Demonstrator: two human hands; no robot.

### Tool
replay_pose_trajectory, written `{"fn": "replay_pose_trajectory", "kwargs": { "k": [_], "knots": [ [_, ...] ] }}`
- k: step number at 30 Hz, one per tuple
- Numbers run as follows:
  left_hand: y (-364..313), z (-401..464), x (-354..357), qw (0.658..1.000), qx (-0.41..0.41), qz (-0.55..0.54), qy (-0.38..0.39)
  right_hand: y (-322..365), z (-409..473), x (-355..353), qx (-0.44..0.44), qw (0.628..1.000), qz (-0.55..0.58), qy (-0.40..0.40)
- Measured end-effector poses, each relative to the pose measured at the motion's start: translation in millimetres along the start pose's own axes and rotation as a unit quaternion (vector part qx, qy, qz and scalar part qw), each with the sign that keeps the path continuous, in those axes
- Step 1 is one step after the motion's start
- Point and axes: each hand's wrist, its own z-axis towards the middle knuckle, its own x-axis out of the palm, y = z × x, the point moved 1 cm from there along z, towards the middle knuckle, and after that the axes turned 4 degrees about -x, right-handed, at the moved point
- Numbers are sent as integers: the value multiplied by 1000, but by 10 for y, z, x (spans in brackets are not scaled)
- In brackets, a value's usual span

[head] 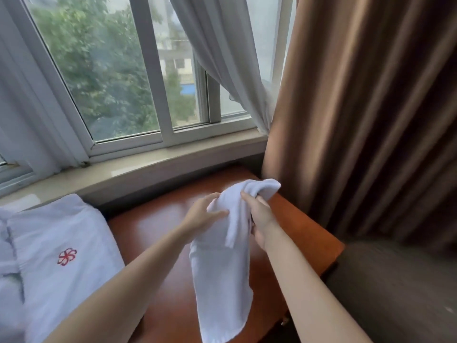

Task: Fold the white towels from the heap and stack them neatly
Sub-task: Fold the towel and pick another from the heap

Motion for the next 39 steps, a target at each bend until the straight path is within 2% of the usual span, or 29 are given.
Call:
{"fn": "replay_pose_trajectory", "kwargs": {
  "k": [8, 10, 12, 19, 23, 28, 34, 39],
  "knots": [
    [-104, 1145, 1181, 994, -12, 6, 110, 104, 709, -1112, 68, 995, 4, -76],
    [-120, 1316, 1388, 992, -17, 14, 125, 109, 877, -1280, 74, 991, -25, -105],
    [-109, 1436, 1522, 992, -31, 10, 125, 120, 1028, -1381, 71, 988, -71, -117],
    [-232, 1784, 1859, 994, -73, -5, 81, 229, 1496, -1729, 75, 992, -73, -74],
    [-421, 1944, 2101, 993, -116, -5, 25, 362, 1855, -2038, 77, 995, -65, -12],
    [-728, 1961, 2453, 978, -186, -51, -82, 538, 2284, -2452, 91, 985, -77, 126],
    [-1063, 1725, 2901, 947, -226, -85, -211, 738, 2526, -2749, 138, 949, -91, 270],
    [-1091, 1480, 2844, 908, -297, -82, -284, 738, 2515, -2594, 203, 900, -138, 361]
  ]
}}
